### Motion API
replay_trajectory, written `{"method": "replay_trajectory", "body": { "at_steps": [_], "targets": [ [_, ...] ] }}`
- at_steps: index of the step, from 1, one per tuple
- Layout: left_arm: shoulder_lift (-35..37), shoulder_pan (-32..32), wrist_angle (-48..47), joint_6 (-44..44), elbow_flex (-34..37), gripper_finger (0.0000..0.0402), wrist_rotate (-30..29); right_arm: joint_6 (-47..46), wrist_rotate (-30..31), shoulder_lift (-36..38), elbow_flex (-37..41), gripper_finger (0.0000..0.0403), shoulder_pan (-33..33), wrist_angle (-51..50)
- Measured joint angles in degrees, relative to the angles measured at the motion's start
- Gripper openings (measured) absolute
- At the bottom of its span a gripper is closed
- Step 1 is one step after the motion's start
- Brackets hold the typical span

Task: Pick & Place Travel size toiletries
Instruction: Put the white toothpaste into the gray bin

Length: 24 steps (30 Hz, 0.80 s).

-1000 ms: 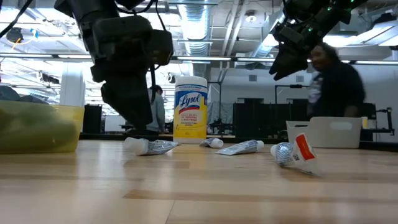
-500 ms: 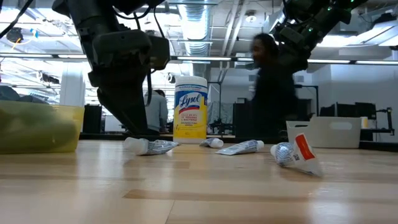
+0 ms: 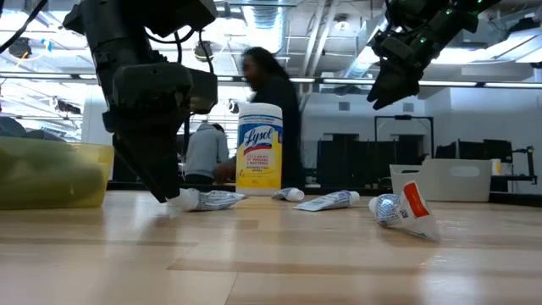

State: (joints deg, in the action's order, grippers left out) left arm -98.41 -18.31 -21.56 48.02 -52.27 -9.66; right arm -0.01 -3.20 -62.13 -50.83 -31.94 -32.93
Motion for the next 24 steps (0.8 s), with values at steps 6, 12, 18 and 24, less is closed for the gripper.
{"method": "replay_trajectory", "body": {
  "at_steps": [6, 12, 18, 24],
  "targets": [
    [-1.30, -0.04, 0.26, 0.12, 0.03, 0.0204, 0.57, 0.00, 0.00, 0.00, 0.00, 0.0255, 0.00, 0.01],
    [-3.82, -0.27, 0.35, 0.68, -0.22, 0.0204, 2.49, 0.00, 0.02, 0.00, 0.00, 0.0255, -0.01, 0.01],
    [-2.71, 0.07, 0.27, 0.91, -0.06, 0.0187, 2.16, 0.42, 0.02, 0.00, 0.00, 0.0255, -0.11, 0.04],
    [-2.82, 0.17, -0.36, 2.40, 0.02, 0.0120, 2.35, 0.63, 0.02, -0.01, 0.00, 0.0255, -0.11, 0.07]
  ]
}}
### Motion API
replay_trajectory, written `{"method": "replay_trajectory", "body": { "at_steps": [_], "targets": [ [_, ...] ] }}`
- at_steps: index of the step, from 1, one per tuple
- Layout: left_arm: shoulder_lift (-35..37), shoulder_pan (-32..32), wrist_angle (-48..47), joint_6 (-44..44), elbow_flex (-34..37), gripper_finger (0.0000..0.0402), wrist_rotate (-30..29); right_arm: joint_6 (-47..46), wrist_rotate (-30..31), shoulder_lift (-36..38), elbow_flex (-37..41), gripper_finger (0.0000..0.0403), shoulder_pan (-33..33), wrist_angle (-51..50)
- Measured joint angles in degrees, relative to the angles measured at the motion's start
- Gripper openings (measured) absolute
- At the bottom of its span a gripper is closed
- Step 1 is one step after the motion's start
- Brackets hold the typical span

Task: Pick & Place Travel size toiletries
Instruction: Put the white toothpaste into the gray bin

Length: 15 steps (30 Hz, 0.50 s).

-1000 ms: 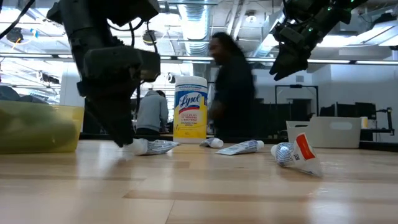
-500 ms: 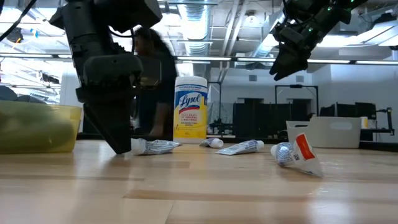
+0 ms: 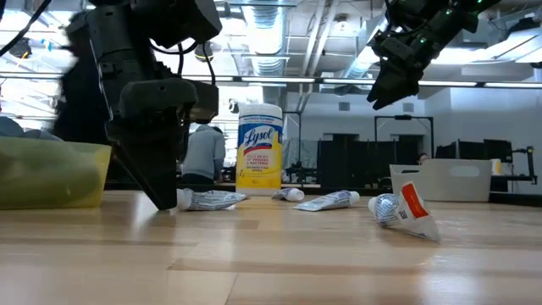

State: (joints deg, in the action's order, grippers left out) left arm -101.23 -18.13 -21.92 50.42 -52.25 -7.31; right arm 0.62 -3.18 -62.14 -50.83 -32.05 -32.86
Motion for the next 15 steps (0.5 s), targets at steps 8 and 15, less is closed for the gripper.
{"method": "replay_trajectory", "body": {
  "at_steps": [8, 15],
  "targets": [
    [0.21, 0.30, 0.78, 3.02, -0.02, 0.0050, 1.37, 0.00, 0.00, 0.01, 0.00, 0.0255, 0.00, 0.07],
    [1.17, 1.40, 1.16, 5.77, 0.11, 0.0056, 2.09, -0.02, 0.00, 0.01, 0.00, 0.0255, 0.04, 0.07]
  ]
}}
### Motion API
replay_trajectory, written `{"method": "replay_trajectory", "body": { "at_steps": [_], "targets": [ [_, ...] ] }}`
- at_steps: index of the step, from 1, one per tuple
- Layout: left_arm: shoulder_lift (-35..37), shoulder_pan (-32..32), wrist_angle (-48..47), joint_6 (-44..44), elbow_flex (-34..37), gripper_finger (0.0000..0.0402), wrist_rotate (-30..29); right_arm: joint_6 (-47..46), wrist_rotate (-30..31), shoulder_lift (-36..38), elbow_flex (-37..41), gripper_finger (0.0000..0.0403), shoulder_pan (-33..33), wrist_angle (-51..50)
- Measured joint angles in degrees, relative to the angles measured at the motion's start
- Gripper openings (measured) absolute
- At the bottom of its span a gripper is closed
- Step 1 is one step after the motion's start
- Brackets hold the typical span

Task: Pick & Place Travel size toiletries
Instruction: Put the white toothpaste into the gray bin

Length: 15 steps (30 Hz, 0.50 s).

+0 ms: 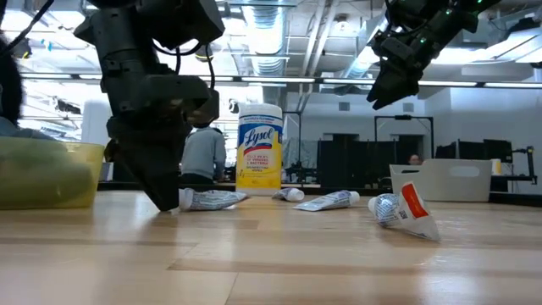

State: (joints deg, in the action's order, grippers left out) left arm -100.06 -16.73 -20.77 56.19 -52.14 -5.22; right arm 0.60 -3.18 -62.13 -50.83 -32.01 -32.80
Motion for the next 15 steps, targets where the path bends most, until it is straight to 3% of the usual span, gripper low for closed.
{"method": "replay_trajectory", "body": {
  "at_steps": [15],
  "targets": [
    [10.37, 5.36, 2.31, -1.45, 0.09, 0.0052, -0.55, -0.05, -0.11, -0.02, 0.00, 0.0255, 0.49, 2.42]
  ]
}}
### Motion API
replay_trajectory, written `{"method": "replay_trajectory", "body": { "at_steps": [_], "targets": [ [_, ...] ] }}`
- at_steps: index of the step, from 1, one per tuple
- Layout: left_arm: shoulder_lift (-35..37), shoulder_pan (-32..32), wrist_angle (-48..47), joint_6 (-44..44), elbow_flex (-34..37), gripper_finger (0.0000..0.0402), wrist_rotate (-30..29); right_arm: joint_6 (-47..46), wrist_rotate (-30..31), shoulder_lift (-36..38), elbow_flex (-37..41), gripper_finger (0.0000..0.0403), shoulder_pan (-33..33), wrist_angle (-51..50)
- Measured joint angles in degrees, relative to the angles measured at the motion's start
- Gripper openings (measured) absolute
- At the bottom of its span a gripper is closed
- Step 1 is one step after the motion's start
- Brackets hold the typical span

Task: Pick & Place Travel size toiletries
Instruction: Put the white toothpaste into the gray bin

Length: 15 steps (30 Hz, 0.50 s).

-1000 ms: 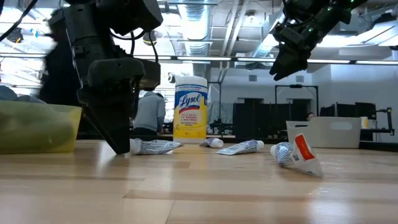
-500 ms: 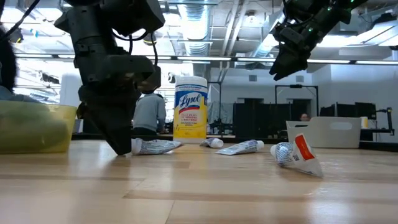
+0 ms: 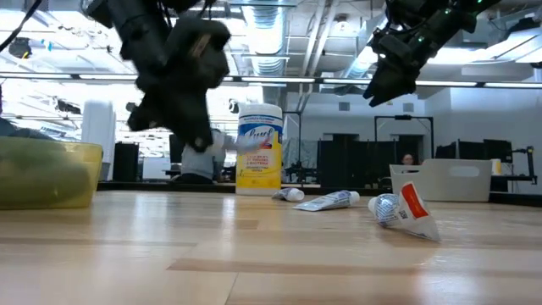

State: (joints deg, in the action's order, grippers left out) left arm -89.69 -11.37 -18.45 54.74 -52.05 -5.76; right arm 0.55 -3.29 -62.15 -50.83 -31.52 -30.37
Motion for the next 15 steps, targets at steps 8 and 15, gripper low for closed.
{"method": "replay_trajectory", "body": {
  "at_steps": [8, 15],
  "targets": [
    [9.72, 6.17, 10.52, -3.78, -0.13, 0.0052, 4.02, 6.11, -14.05, 0.00, 0.00, 0.0255, 2.25, 7.18],
    [14.64, 11.54, 18.48, -3.92, -0.15, 0.0052, 18.82, 15.46, -15.98, 0.02, 0.00, 0.0255, 9.48, 18.07]
  ]
}}
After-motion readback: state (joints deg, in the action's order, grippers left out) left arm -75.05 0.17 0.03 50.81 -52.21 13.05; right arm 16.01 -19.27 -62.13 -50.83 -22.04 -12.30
